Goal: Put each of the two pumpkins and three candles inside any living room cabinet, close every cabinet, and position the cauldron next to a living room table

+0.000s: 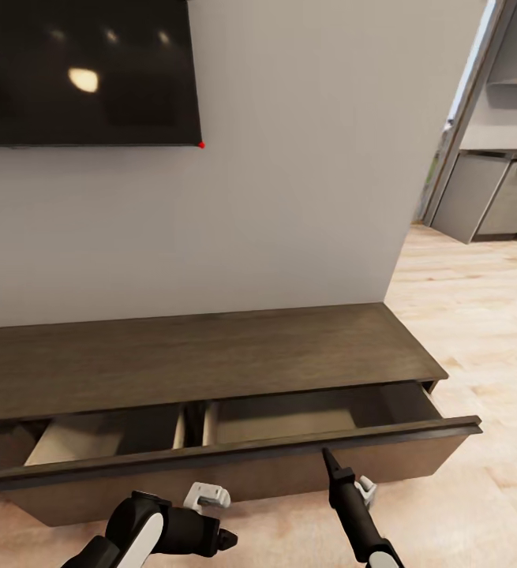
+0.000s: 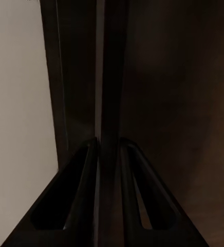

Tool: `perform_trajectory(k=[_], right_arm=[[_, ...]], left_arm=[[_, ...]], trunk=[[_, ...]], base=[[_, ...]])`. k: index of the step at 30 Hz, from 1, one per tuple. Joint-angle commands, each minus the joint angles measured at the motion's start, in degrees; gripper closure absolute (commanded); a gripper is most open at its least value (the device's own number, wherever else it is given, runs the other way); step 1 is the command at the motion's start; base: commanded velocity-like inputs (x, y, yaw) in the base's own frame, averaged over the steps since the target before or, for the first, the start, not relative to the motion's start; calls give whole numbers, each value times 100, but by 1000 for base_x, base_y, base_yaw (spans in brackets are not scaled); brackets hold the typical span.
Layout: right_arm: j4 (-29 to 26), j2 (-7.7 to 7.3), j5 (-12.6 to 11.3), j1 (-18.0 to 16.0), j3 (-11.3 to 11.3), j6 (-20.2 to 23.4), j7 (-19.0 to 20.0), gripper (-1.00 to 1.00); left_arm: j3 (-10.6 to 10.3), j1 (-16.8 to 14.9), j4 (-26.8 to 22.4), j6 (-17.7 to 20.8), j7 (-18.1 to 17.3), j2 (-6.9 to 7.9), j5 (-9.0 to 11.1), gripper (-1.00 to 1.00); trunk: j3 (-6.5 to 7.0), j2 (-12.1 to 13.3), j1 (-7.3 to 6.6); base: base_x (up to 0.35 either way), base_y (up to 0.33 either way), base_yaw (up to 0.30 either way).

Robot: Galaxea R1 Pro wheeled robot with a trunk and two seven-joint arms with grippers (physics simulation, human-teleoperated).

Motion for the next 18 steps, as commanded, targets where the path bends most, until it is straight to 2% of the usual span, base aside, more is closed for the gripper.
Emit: perform_trajectory(k=[1, 18], right_arm=[[2, 2, -18, -1, 151, 54, 56, 100], [-1, 2, -22, -1, 151, 52, 56, 100]], left_arm=[[-6, -4, -3, 14, -33, 4, -35, -100], [-15, -3, -3, 14, -33, 4, -35, -100]], trunk=[[-5, -2, -4], [-5, -2, -4]], base=[[-195, 0, 0], [-165, 0, 0]])
